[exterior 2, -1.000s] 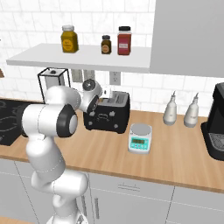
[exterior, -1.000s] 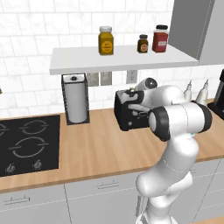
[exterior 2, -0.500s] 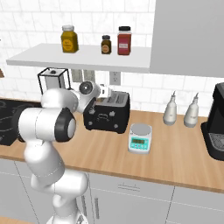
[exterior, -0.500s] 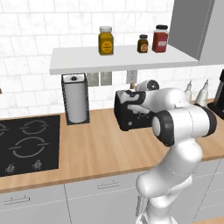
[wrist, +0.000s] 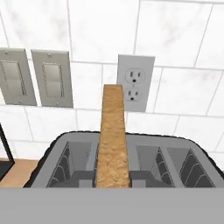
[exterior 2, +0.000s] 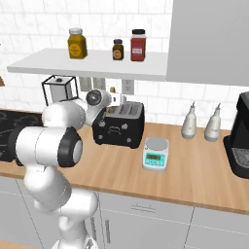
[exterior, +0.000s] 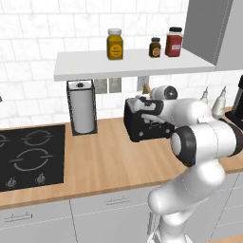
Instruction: Start the toaster. Once the lever pops up, take the bread to the plate on the dining counter.
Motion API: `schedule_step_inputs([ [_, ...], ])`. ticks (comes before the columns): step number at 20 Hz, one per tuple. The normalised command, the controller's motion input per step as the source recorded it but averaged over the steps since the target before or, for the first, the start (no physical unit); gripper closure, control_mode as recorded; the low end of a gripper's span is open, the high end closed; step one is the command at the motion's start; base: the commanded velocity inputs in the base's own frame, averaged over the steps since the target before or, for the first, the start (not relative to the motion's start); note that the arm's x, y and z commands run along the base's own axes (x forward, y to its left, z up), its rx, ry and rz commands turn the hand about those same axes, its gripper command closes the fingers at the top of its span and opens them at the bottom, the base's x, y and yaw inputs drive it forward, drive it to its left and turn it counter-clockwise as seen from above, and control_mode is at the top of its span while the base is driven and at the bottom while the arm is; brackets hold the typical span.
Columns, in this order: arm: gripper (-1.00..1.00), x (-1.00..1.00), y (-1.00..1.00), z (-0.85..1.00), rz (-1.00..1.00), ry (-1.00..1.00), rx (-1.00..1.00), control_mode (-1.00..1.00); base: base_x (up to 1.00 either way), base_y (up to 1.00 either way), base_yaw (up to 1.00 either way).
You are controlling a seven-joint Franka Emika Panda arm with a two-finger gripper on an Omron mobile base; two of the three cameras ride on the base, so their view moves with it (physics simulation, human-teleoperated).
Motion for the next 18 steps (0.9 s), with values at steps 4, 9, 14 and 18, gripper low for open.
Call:
schedule_step_inputs([
  [4,1.0,-0.32,0.0,0.3,0.0,-0.13,-0.02,-1.0,0.0,0.0,0.0],
  [9,1.0,-0.33,0.0,0.42,0.0,-0.06,0.0,-1.0,0.0,0.0,0.0],
  [14,1.0,-0.51,0.0,0.44,0.0,0.03,0.0,-1.0,0.0,0.0,0.0],
  [18,1.0,-0.72,0.0,0.4,0.0,0.15,0.0,-1.0,0.0,0.0,0.0],
])
